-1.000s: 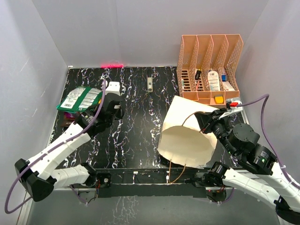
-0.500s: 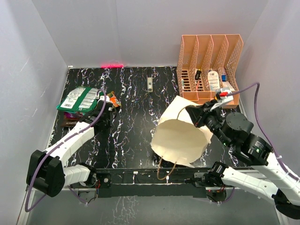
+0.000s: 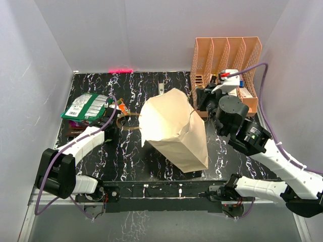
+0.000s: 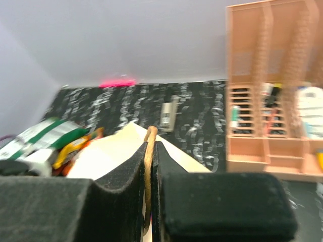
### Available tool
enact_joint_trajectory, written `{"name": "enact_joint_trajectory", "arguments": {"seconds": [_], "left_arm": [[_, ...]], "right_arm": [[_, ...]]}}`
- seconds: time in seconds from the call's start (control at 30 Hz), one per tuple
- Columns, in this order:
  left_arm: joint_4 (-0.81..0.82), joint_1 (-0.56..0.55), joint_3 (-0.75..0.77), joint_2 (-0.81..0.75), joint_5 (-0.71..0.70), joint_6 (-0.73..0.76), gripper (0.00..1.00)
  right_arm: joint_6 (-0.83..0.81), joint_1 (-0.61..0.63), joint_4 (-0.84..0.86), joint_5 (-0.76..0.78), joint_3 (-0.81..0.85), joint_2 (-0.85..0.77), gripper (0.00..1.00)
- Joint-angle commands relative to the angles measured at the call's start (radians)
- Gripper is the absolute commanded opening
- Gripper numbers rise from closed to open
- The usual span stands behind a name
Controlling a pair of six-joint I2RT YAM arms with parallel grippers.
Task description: Take the snacks out of the paper bag
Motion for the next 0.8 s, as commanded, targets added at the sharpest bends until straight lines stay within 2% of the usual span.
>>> {"name": "enact_joint_trajectory", "arguments": {"seconds": [0.0, 0.1, 0.2, 0.37, 0.43, 0.6, 0.77], "left_arm": [[-0.022, 0.007, 0.027, -0.017, 0.027, -0.013, 0.16], [-0.024, 0.008, 0.028, -0.015, 0.040, -0.015, 0.20], [-0.034, 0.010, 0.040, -0.002, 0.054, -0.017, 0.28], [-0.081, 0.013, 0.081, 0.025, 0.120, -0.008, 0.52], [-0.090, 0.013, 0.090, 0.026, 0.179, 0.014, 0.58], [-0.061, 0.013, 0.068, -0.045, 0.257, 0.053, 0.68], [-0.006, 0.012, 0.033, -0.149, 0.360, 0.087, 0.87]], "right_arm": [[-0.069, 0.002, 0.042, 0.383, -0.059, -0.089, 0.08], [-0.125, 0.002, 0.036, 0.474, -0.116, -0.181, 0.08], [-0.140, 0.002, -0.001, 0.479, -0.150, -0.253, 0.08], [0.000, 0.002, -0.176, 0.438, -0.213, -0.331, 0.08], [0.050, 0.001, -0.228, 0.422, -0.229, -0.350, 0.08], [0.075, 0.002, -0.234, 0.384, -0.237, -0.381, 0.12], [0.042, 0.002, -0.278, 0.398, -0.199, -0.364, 0.17]]}}
